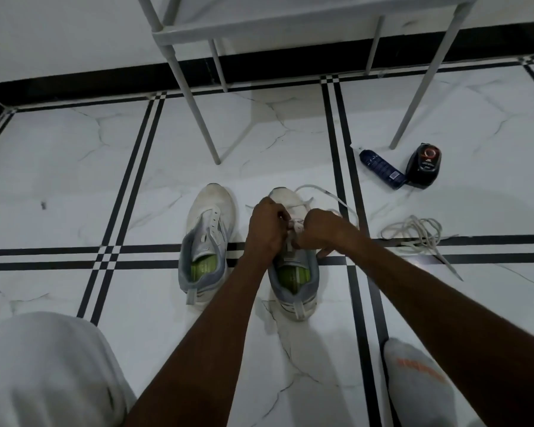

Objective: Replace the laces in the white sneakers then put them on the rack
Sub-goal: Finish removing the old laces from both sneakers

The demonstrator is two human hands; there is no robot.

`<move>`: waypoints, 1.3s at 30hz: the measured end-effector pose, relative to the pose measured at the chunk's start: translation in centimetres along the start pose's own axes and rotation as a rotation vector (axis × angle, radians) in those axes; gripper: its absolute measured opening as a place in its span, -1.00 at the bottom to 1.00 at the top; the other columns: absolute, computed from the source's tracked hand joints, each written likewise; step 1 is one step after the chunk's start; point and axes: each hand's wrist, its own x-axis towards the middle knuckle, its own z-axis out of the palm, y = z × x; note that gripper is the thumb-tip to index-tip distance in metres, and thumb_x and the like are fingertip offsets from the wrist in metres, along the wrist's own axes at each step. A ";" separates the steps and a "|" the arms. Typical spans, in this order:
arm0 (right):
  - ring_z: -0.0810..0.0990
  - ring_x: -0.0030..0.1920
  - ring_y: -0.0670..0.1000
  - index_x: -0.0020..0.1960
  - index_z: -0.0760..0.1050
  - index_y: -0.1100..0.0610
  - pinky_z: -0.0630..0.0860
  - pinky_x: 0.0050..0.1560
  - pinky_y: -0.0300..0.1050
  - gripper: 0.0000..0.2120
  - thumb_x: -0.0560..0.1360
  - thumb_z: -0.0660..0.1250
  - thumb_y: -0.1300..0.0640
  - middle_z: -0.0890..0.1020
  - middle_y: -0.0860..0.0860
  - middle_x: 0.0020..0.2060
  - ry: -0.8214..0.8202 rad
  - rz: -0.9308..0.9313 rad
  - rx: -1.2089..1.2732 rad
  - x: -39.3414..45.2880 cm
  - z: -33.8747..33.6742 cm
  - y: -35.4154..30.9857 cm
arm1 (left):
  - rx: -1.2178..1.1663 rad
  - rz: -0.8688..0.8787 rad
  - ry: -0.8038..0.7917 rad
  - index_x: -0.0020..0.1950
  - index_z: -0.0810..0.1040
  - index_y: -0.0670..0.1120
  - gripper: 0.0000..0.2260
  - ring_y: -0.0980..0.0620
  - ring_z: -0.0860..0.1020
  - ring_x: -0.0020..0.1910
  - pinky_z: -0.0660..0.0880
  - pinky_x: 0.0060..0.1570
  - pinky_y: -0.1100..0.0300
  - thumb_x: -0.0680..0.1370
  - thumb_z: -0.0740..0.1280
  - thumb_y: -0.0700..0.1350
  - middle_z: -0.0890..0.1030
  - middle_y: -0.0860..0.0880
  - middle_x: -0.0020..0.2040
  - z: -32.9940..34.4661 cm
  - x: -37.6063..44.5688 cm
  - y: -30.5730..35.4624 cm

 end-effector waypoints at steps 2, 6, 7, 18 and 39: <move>0.62 0.00 0.16 -0.14 0.44 0.21 0.52 -0.17 -0.08 -0.74 0.46 0.43 0.04 0.60 0.18 -0.02 0.166 -0.062 -0.113 0.9 1.9 0.4 | -0.051 -0.018 -0.030 -0.13 0.65 -0.20 -0.88 0.07 0.57 -0.19 0.43 -0.22 0.50 0.46 0.38 -0.39 0.59 -0.01 -0.19 -0.1 0.2 -0.1; 0.61 0.07 0.20 0.00 0.55 0.22 0.50 -0.03 -0.04 -0.83 0.50 0.33 0.13 0.61 0.19 0.02 0.453 -0.096 -0.150 1.7 3.4 1.5 | -0.175 -0.044 -0.011 -0.13 0.51 -0.17 -0.83 0.11 0.57 -0.26 0.44 -0.27 0.46 0.54 0.27 -0.41 0.60 -0.02 -0.25 0.0 -0.4 0.1; 0.60 0.07 0.21 0.01 0.55 0.25 0.50 -0.01 -0.05 -0.84 0.50 0.33 0.17 0.60 0.20 0.03 0.462 -0.103 -0.166 1.6 3.2 1.8 | -0.238 -0.060 0.066 -0.11 0.50 -0.17 -0.83 0.09 0.55 -0.26 0.44 -0.26 0.46 0.55 0.24 -0.42 0.60 -0.04 -0.23 -0.3 -0.6 0.1; 0.59 -0.18 0.14 -0.18 0.49 0.18 0.21 -0.42 -0.24 -0.75 0.41 0.34 -0.03 0.59 0.17 -0.21 0.322 -0.089 -0.140 3.5 1.4 3.7 | -0.380 -0.346 0.404 0.41 0.30 -0.13 -0.39 0.00 0.57 -0.03 0.49 0.04 0.12 0.49 0.53 -0.05 0.60 -0.05 0.03 -3.9 -0.1 -0.2; 0.66 -0.21 0.20 -0.34 0.29 0.10 0.56 -0.36 -0.10 -0.73 0.42 0.36 0.16 0.61 0.22 -0.13 0.241 -0.075 -0.024 2.7 1.7 2.6 | -0.622 -0.349 0.339 0.01 0.36 -0.13 -0.91 -0.14 0.68 -0.15 0.66 -0.11 -0.08 0.63 0.17 -0.31 0.65 -0.22 -0.13 -2.1 0.7 -1.4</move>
